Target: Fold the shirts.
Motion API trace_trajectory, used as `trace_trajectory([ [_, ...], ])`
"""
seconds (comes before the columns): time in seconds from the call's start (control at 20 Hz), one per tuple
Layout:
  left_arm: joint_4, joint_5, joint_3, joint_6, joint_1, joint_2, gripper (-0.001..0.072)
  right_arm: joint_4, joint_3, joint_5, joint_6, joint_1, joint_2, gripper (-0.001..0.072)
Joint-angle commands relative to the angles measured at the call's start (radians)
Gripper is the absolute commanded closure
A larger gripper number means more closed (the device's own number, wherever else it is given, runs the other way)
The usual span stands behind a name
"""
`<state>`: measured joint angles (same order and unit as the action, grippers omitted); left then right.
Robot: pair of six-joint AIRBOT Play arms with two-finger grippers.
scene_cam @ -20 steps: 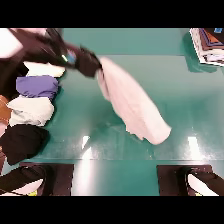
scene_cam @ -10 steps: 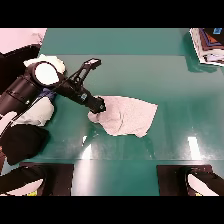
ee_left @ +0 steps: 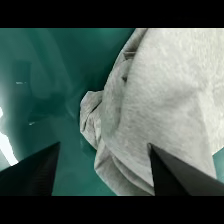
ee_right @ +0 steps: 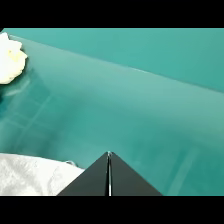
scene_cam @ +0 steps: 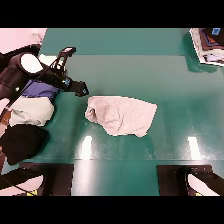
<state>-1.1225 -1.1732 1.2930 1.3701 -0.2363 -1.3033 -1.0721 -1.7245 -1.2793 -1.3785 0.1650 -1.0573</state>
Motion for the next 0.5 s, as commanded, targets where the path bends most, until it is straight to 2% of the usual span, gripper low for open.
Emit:
trace_trajectory([
  [0.0, 0.167, 0.005, -0.001, -0.054, 0.025, -0.097, 0.0083, -0.012, 0.0, -0.065, -0.051, -0.001, -0.023, 0.0541],
  [0.05, 0.211, 0.008, -0.001, -0.069, 0.025, -0.129, 0.0084, -0.037, 0.0, -0.11, -0.066, -0.001, -0.039, 0.0322],
  [0.1, 0.251, 0.01, -0.001, -0.07, 0.025, -0.159, 0.0084, -0.063, 0.0, -0.16, -0.086, -0.002, -0.057, 0.0283],
  [0.3, 0.292, -0.014, -0.001, -0.07, 0.025, -0.242, 0.0086, -0.081, 0.0, -0.304, -0.122, -0.031, -0.152, 0.0283],
  [0.35, 0.289, -0.006, -0.001, -0.069, 0.025, -0.245, 0.0186, -0.082, 0.0, -0.314, -0.125, -0.038, -0.176, 0.0283],
  [0.4, 0.29, 0.016, -0.001, -0.069, 0.025, -0.245, 0.0541, -0.082, 0.0, -0.324, -0.129, -0.042, -0.201, 0.0284],
  [0.45, 0.286, 0.035, 0.004, -0.068, 0.026, -0.245, 0.0678, -0.083, 0.0, -0.335, -0.133, -0.042, -0.226, 0.0283],
])
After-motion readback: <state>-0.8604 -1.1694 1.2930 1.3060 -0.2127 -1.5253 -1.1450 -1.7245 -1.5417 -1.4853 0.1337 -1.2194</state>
